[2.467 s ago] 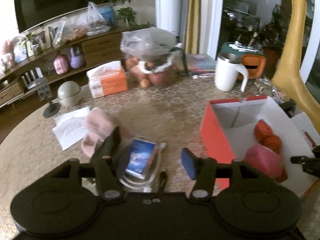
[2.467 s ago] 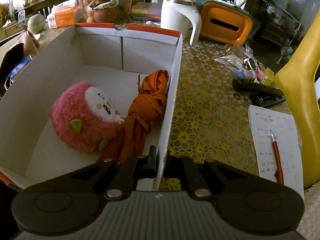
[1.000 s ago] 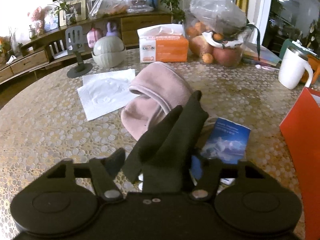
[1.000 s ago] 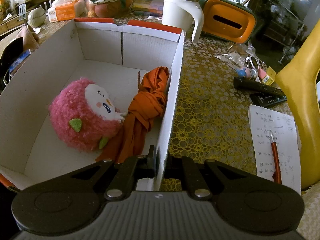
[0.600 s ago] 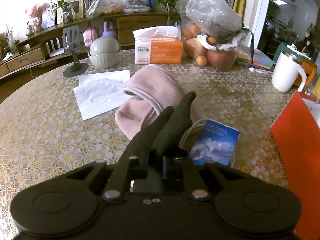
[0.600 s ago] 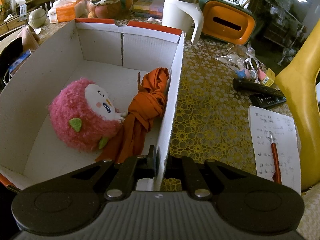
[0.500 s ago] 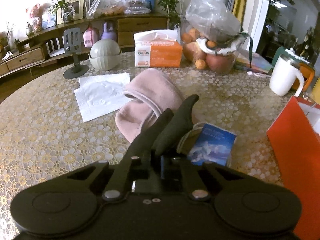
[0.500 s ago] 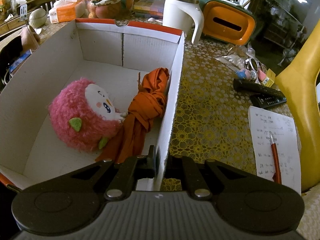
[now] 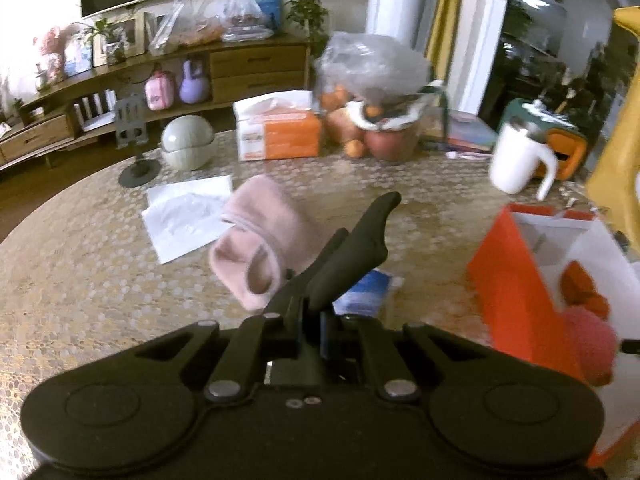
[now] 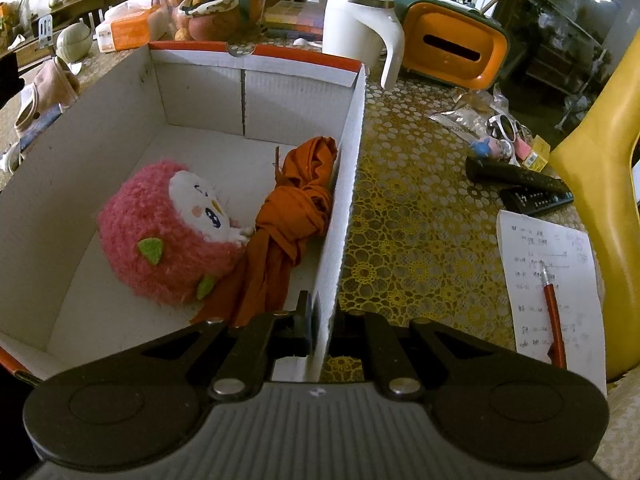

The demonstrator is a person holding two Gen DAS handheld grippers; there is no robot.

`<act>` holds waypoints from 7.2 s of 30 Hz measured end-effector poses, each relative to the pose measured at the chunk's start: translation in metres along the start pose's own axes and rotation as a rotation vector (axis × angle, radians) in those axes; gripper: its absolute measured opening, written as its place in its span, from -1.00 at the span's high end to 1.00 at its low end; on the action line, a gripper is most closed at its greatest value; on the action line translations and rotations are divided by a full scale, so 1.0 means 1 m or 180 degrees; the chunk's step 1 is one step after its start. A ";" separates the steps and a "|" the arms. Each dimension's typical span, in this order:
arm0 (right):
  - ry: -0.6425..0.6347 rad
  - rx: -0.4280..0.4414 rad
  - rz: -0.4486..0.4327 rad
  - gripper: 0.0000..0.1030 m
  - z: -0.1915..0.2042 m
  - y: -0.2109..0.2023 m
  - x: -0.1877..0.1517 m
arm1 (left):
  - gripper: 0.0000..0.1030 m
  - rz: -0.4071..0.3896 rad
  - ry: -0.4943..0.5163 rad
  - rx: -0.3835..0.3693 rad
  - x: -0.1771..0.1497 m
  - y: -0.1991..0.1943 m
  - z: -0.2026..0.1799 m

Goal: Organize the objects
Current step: 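Grasp the black cloth with the left gripper, then carry the black cloth with the left gripper into the box and release it, then withdraw the open left gripper from the box toward the blue package, then close the left gripper on the blue-and-white toothbrush package, then lift the blue package with the left gripper and carry it over the box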

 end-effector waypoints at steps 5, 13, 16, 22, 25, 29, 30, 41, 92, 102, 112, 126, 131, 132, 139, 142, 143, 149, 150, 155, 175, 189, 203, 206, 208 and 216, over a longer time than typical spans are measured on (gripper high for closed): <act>0.0040 0.0009 0.0000 0.88 -0.001 0.001 0.001 | 0.91 -0.0044 0.0117 -0.0207 0.007 -0.017 -0.031; 0.0068 0.0007 -0.0024 0.88 -0.001 0.002 0.001 | 0.91 -0.0119 0.0465 -0.0501 0.022 -0.035 -0.098; 0.0074 0.0017 -0.0025 0.88 -0.002 0.002 0.001 | 0.90 -0.0128 0.0615 -0.0590 0.025 -0.037 -0.122; 0.0093 0.0037 -0.0040 0.89 -0.003 0.002 0.001 | 0.90 -0.0160 0.0842 -0.0745 0.034 -0.036 -0.168; 0.0091 0.0050 -0.0038 0.89 -0.003 0.002 0.001 | 0.90 -0.0146 0.0940 -0.0802 0.035 -0.030 -0.190; 0.0101 0.0088 -0.0036 0.89 -0.005 0.002 0.001 | 0.90 -0.0110 0.1092 -0.0831 0.034 -0.019 -0.220; 0.0098 0.0096 -0.0038 0.89 -0.005 0.001 0.001 | 0.90 -0.0116 0.1127 -0.0832 0.034 -0.017 -0.225; 0.0068 0.0186 -0.0060 0.88 -0.008 -0.002 -0.002 | 0.90 0.0020 0.1515 -0.0633 0.033 0.032 -0.275; 0.0093 0.0115 0.0089 0.88 -0.004 0.005 -0.003 | 0.68 0.0178 0.1040 -0.0664 0.031 0.022 -0.211; 0.0100 0.0101 0.0006 0.88 -0.006 -0.009 0.002 | 0.68 0.0070 0.0863 -0.0459 0.031 -0.005 -0.146; 0.0130 0.0135 -0.0065 0.88 -0.008 -0.026 0.003 | 0.66 0.0073 0.0578 -0.0254 0.015 -0.010 -0.080; 0.0141 0.0058 -0.0072 0.90 -0.006 -0.038 0.003 | 0.65 0.0132 0.0466 -0.0226 -0.027 0.007 -0.050; 0.0147 0.0043 -0.0054 0.91 -0.004 -0.040 0.005 | 0.61 0.0147 0.0464 -0.0232 -0.034 0.015 -0.044; 0.0143 0.0044 -0.0050 0.91 -0.004 -0.041 0.005 | 0.60 0.0148 0.0467 -0.0235 -0.036 0.017 -0.042; 0.0122 0.0037 -0.0012 0.91 -0.005 -0.042 0.006 | 0.48 0.0141 0.0490 -0.0255 -0.037 0.035 -0.036; 0.0126 0.0034 0.0001 0.91 -0.005 -0.041 0.007 | 0.15 0.0107 0.0473 -0.0280 -0.034 0.041 -0.033; 0.0127 0.0035 0.0010 0.91 -0.005 -0.040 0.007 | -0.04 0.0087 0.0471 -0.0282 -0.033 0.043 -0.032; 0.0114 0.0041 0.0052 0.91 -0.005 -0.038 0.009 | -0.73 -0.0132 0.0554 -0.0243 -0.022 0.051 -0.032; 0.0113 0.0041 0.0058 0.91 -0.005 -0.037 0.009 | -0.75 -0.0156 0.0561 -0.0253 -0.019 0.053 -0.033; 0.0114 0.0042 0.0078 0.91 -0.005 -0.037 0.010 | -0.81 -0.0115 0.0662 -0.0354 -0.012 0.072 -0.037; 0.0119 0.0057 0.0104 0.91 -0.006 -0.034 0.010 | 0.19 -0.0029 0.0869 -0.0151 -0.015 0.107 -0.040; 0.0108 0.0050 0.0092 0.91 -0.006 -0.034 0.011 | 0.01 0.0015 0.0886 -0.0047 -0.014 0.108 -0.042; 0.0123 0.0075 0.0090 0.91 -0.006 -0.033 0.011 | -0.04 0.0036 0.0854 -0.0031 -0.016 0.116 -0.043; 0.0134 0.0085 0.0082 0.91 -0.007 -0.032 0.010 | -0.03 0.0005 0.0798 -0.0043 -0.015 0.111 -0.043; 0.0135 0.0087 0.0077 0.91 -0.007 -0.032 0.010 | -0.03 -0.0018 0.0764 -0.0057 -0.015 0.104 -0.043; 0.0150 0.0120 0.0021 0.91 -0.009 -0.032 0.008 | -0.03 -0.0132 0.0660 -0.0190 -0.013 0.066 -0.048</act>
Point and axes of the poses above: each gripper's, at about its wrist camera, not at the fingertips, and y roughly the way its jaws point, z to its left, x to its top, the point moved 2 cm from there along y, roughly the way its jaws point, and after that the axes turned 1 degree about z, right-handed, at the moved point
